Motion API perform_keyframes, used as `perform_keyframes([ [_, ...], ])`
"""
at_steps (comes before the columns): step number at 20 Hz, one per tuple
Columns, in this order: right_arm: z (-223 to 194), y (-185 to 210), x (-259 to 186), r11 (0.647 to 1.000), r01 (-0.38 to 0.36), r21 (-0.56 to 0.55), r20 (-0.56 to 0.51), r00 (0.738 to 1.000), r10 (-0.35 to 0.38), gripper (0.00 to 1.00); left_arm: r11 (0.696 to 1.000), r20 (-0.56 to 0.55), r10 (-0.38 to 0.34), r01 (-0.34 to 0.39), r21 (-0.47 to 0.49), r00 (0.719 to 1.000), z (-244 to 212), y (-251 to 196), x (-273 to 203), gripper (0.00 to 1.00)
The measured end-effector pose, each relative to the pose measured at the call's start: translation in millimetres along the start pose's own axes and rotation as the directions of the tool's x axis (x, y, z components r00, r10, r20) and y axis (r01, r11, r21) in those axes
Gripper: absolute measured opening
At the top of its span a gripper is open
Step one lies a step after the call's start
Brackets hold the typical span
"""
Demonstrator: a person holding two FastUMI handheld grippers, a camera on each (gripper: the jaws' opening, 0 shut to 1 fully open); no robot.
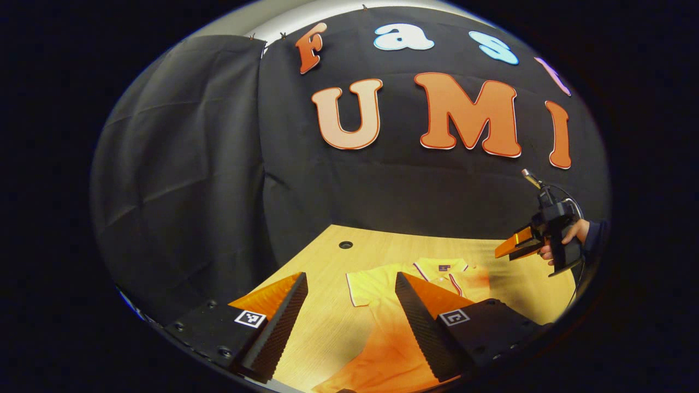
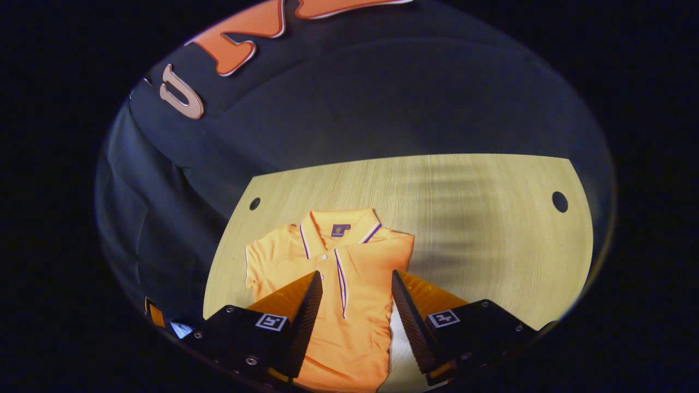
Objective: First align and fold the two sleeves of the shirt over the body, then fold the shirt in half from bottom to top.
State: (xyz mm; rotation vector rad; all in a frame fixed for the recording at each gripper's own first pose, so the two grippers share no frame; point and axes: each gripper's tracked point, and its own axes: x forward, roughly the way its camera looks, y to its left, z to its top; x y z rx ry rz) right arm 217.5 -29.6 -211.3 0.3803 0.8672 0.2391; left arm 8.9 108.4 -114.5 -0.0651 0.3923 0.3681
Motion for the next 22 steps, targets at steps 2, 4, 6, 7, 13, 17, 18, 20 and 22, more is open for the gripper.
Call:
perform_keyframes([
  [2, 4, -5, -23, 0.999, 0.041, 0.006, 0.069, 0.997, -0.041, 0.83, 0.999, -0.007, -0.051, 0.051, 0.013, 0.999, 1, 3, 23, 0.99],
  [4, 1, -16, -46, 0.993, 0.116, 0.014, 0.119, 0.986, -0.117, 0.85, 0.992, -0.042, -0.126, 0.127, 0.020, 0.991, -3, 1, 47, 0.99],
  [6, -3, -18, -73, 0.984, 0.173, 0.051, 0.164, 0.970, -0.180, 0.85, 0.978, -0.103, -0.205, 0.207, 0.014, 0.973, -14, -3, 71, 0.99],
  [7, -7, -18, -84, 0.978, 0.197, 0.075, 0.186, 0.960, -0.208, 0.75, 0.971, -0.134, -0.238, 0.241, 0.001, 0.962, -19, -4, 81, 0.99],
  [13, -36, -17, -153, 0.919, 0.333, 0.210, 0.315, 0.867, -0.386, 0.86, 0.934, -0.307, -0.354, 0.353, -0.059, 0.883, -45, 2, 148, 0.98],
  [17, -69, -13, -197, 0.863, 0.426, 0.273, 0.366, 0.783, -0.503, 0.89, 0.912, -0.491, -0.403, 0.382, -0.147, 0.773, -88, -6, 183, 0.98],
  [18, -81, -10, -206, 0.851, 0.442, 0.284, 0.367, 0.770, -0.522, 0.89, 0.911, -0.538, -0.404, 0.375, -0.170, 0.740, -100, -6, 191, 0.98],
  [20, -99, -4, -219, 0.834, 0.460, 0.304, 0.366, 0.752, -0.548, 0.89, 0.924, -0.628, -0.371, 0.342, -0.173, 0.685, -124, 1, 207, 0.98],
  [22, -118, -5, -231, 0.809, 0.499, 0.310, 0.357, 0.728, -0.586, 0.89, 0.931, -0.675, -0.350, 0.321, -0.174, 0.650, -137, 1, 224, 0.98],
])
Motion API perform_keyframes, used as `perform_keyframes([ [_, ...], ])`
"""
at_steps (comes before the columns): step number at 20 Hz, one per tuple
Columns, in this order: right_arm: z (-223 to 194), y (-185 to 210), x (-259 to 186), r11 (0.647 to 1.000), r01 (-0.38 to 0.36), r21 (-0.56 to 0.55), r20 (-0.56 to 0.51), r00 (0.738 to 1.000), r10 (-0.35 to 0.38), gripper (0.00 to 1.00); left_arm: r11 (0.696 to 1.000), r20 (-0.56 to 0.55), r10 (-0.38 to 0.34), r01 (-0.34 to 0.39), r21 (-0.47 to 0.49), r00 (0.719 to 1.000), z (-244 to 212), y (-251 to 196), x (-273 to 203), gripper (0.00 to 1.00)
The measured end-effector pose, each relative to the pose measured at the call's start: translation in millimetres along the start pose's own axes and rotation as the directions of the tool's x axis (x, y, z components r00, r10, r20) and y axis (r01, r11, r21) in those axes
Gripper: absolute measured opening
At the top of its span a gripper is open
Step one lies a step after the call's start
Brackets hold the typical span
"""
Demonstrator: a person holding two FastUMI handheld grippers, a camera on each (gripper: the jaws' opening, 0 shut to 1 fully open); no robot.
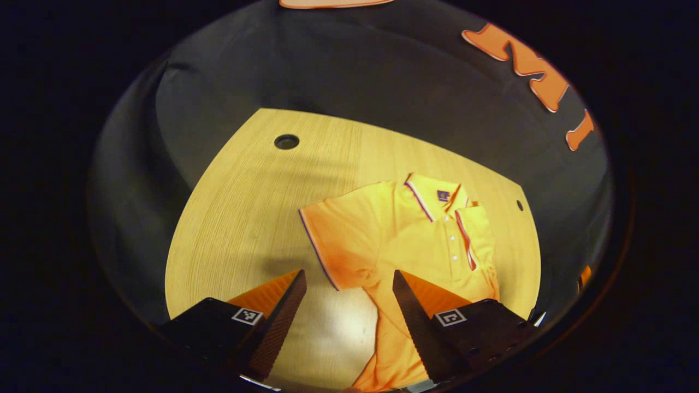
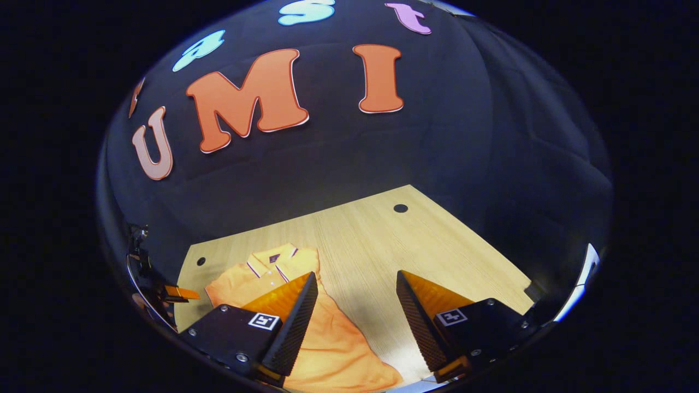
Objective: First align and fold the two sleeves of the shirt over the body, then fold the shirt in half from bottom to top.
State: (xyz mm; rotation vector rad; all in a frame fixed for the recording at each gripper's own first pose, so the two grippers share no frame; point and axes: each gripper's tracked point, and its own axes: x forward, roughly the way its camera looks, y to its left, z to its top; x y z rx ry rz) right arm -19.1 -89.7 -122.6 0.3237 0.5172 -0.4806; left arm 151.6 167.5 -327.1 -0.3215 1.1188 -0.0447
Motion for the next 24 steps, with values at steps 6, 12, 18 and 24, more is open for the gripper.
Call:
perform_keyframes([
  [6, -10, -14, -44, 0.998, 0.062, -0.004, 0.058, 0.996, -0.062, 0.92, 0.998, -0.135, 0.050, -0.056, -0.039, 0.990, 11, 19, 49, 0.99],
  [12, -32, -24, -73, 0.993, 0.117, -0.009, 0.059, 0.991, -0.116, 0.96, 0.989, -0.237, 0.149, -0.141, 0.050, 0.960, 15, 34, 88, 0.99],
  [18, -62, -33, -79, 0.989, 0.147, 0.005, -0.005, 0.989, -0.147, 0.97, 0.977, -0.269, 0.198, -0.168, 0.131, 0.943, 16, 31, 106, 0.93],
  [24, -54, -21, -71, 0.992, 0.124, 0.012, 0.005, 0.992, -0.124, 0.97, 0.985, -0.249, 0.138, -0.107, 0.133, 0.959, 19, 13, 107, 0.33],
])
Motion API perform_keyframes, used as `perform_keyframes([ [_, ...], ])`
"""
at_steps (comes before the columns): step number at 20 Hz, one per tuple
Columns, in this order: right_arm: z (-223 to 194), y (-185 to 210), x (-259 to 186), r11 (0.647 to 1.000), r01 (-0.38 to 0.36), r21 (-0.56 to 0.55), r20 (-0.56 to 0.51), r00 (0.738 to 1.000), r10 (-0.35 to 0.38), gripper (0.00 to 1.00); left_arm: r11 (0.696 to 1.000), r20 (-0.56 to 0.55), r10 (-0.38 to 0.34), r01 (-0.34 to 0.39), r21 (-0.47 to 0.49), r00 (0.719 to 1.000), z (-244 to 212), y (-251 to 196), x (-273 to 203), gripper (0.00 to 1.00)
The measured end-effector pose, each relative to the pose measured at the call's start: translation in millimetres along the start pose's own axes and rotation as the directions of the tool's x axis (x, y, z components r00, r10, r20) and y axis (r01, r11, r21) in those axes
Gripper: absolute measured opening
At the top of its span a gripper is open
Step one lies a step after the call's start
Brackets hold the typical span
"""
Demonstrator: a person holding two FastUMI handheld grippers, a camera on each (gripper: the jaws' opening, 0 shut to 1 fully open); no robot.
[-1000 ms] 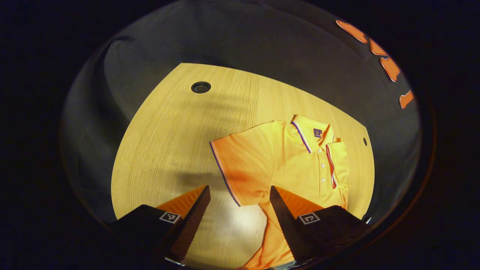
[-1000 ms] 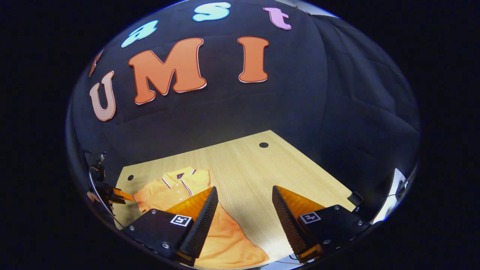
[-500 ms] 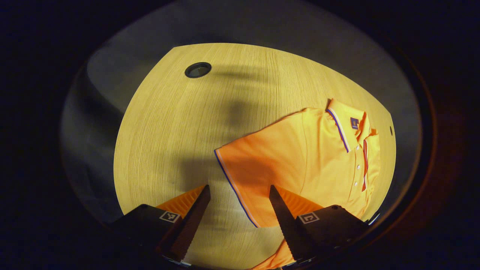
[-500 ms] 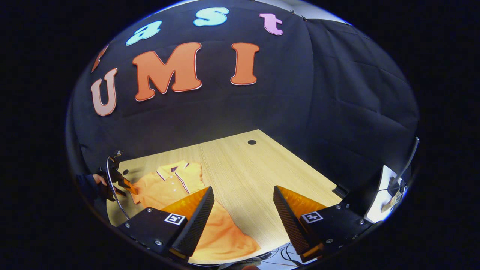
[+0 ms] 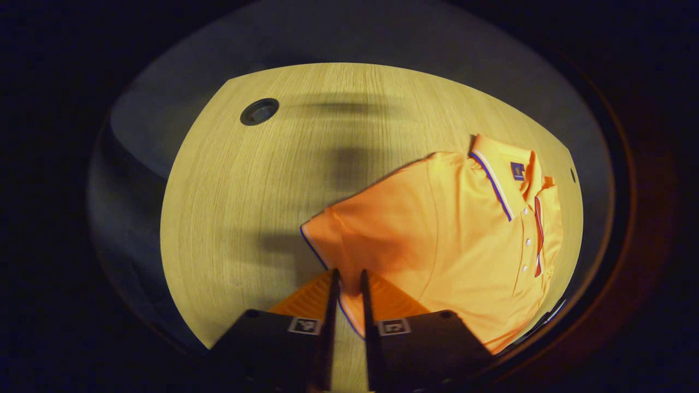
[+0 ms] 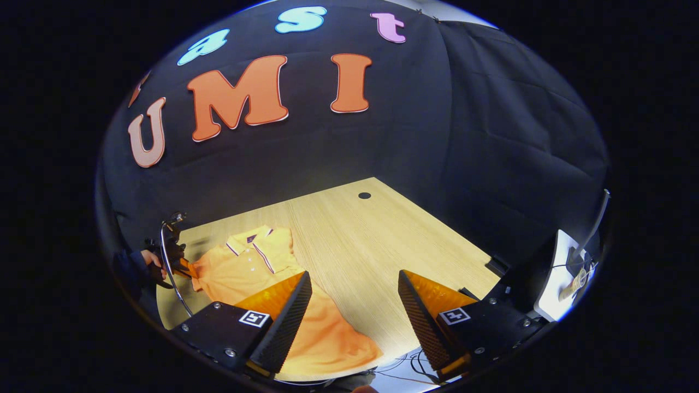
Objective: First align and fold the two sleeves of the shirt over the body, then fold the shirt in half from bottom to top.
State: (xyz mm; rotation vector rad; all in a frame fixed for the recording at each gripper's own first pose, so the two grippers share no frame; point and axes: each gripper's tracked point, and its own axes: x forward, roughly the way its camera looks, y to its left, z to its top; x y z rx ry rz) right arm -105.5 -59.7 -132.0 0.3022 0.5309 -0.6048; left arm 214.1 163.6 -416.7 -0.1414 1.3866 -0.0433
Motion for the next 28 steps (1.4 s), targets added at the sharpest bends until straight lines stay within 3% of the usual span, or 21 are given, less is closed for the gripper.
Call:
perform_keyframes([
  [1, 2, 1, 1, 1.000, 0.000, -0.005, 0.002, 1.000, 0.000, 0.97, 0.999, 0.011, -0.032, 0.032, 0.001, 0.999, 2, -4, -2, 0.14],
  [3, 1, -1, 1, 1.000, 0.001, -0.015, -0.001, 1.000, -0.001, 0.97, 0.997, 0.073, -0.075, 0.074, 0.017, 0.995, 15, -12, -9, 0.14],
  [4, 0, -3, 3, 1.000, 0.001, -0.013, -0.004, 1.000, -0.001, 0.97, 0.994, 0.096, -0.101, 0.097, 0.047, 0.990, 18, -16, -17, 0.04],
  [12, 4, -5, 9, 1.000, 0.000, 0.005, -0.004, 1.000, 0.000, 0.97, 0.968, 0.193, -0.158, 0.114, 0.222, 0.968, 45, -64, -56, 0.04],
  [15, 0, -7, 11, 1.000, 0.007, 0.005, -0.022, 1.000, -0.007, 0.96, 0.949, 0.200, -0.237, 0.182, 0.259, 0.951, 49, -104, -62, 0.05],
  [19, -3, -12, 12, 1.000, 0.014, 0.014, -0.035, 0.999, -0.014, 0.97, 0.895, 0.184, -0.378, 0.308, 0.321, 0.907, 45, -155, -74, 0.18],
  [20, -2, -12, 12, 1.000, 0.015, 0.014, -0.032, 0.999, -0.015, 0.97, 0.883, 0.186, -0.407, 0.333, 0.331, 0.895, 44, -163, -76, 0.27],
  [22, -2, -12, 14, 1.000, 0.015, 0.013, -0.036, 0.999, -0.014, 0.97, 0.865, 0.192, -0.439, 0.354, 0.356, 0.878, 42, -170, -83, 0.58],
  [23, -1, -11, 16, 1.000, 0.012, 0.013, -0.037, 0.999, -0.011, 0.97, 0.864, 0.203, -0.434, 0.341, 0.371, 0.878, 42, -168, -86, 0.84],
  [24, 1, -11, 18, 1.000, 0.008, 0.014, -0.035, 0.999, -0.007, 0.97, 0.866, 0.221, -0.424, 0.322, 0.383, 0.878, 44, -165, -88, 0.94],
  [28, 12, -3, 30, 1.000, -0.021, -0.013, 0.009, 1.000, 0.021, 0.97, 0.885, 0.337, -0.399, 0.262, 0.384, 0.853, 39, -153, -113, 0.94],
])
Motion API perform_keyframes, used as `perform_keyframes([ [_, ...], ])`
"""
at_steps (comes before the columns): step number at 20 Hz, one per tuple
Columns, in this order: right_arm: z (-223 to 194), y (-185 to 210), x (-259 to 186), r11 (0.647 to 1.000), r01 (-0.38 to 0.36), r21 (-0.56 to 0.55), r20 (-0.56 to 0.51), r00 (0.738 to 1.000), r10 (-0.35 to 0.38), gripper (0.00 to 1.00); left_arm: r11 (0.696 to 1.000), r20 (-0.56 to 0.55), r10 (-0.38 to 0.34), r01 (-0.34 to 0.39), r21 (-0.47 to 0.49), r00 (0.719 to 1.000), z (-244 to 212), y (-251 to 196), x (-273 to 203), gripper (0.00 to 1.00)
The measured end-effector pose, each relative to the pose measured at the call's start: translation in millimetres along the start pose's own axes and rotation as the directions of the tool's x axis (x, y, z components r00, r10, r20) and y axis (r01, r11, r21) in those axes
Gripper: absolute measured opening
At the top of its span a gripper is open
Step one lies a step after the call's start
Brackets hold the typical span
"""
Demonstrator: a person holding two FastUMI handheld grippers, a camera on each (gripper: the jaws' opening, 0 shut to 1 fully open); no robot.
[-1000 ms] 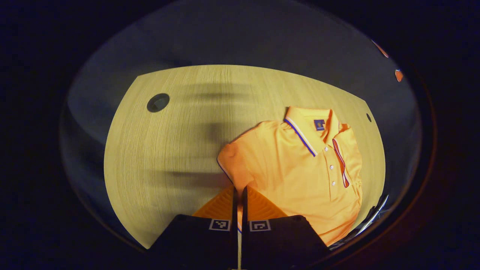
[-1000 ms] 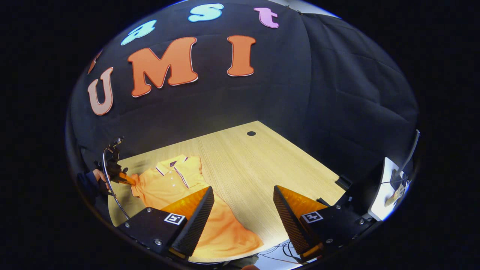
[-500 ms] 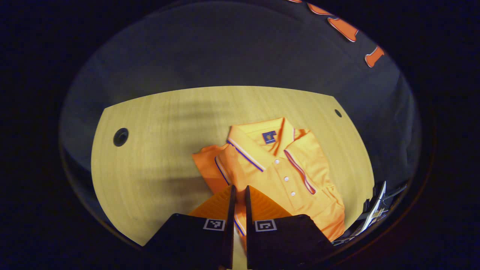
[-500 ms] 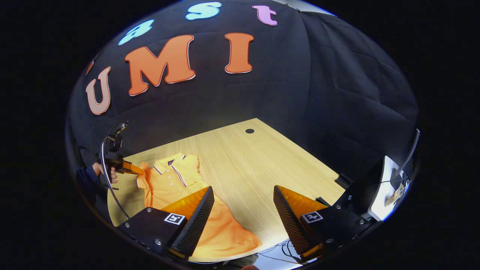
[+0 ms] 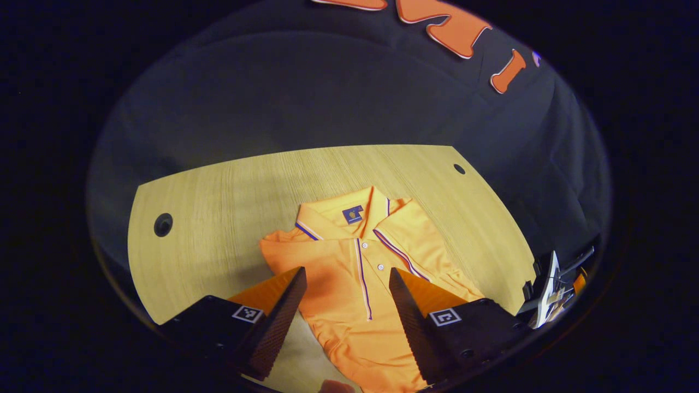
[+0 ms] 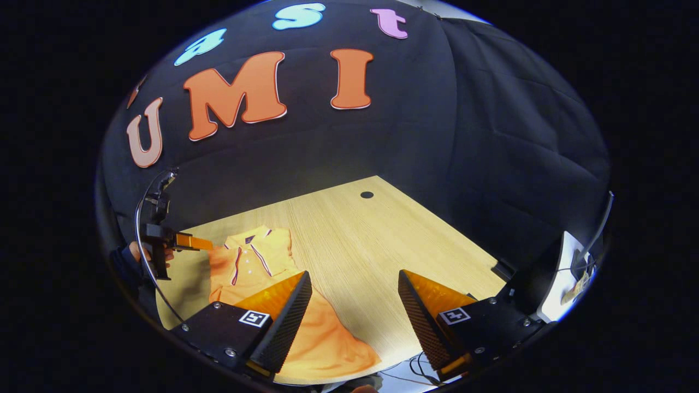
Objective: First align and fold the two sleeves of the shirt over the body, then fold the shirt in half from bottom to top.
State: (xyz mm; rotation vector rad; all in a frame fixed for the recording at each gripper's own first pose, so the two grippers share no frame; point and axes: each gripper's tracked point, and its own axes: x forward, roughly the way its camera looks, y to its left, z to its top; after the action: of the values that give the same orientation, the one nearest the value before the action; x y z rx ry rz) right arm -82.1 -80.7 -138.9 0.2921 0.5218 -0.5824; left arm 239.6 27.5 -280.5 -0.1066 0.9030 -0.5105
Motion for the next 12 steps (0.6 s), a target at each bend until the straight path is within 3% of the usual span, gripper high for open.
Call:
perform_keyframes([
  [4, 12, 17, 14, 0.996, -0.088, -0.030, 0.028, 0.996, 0.089, 0.97, 0.995, 0.126, 0.093, -0.087, -0.056, 0.988, 0, -4, -47, 0.95],
  [7, 31, 25, 18, 0.984, -0.145, -0.103, 0.076, 0.985, 0.153, 0.97, 0.984, 0.226, 0.180, -0.173, -0.049, 0.957, 5, -11, -88, 0.98],
  [9, 42, 30, 18, 0.971, -0.184, -0.151, 0.119, 0.972, 0.203, 0.97, 0.976, 0.313, 0.216, -0.211, -0.049, 0.925, 13, -21, -115, 0.98],
  [12, 51, 38, 18, 0.949, -0.242, -0.203, 0.170, 0.946, 0.278, 0.97, 0.951, 0.458, 0.296, -0.303, -0.062, 0.838, 21, -24, -166, 0.98],
])
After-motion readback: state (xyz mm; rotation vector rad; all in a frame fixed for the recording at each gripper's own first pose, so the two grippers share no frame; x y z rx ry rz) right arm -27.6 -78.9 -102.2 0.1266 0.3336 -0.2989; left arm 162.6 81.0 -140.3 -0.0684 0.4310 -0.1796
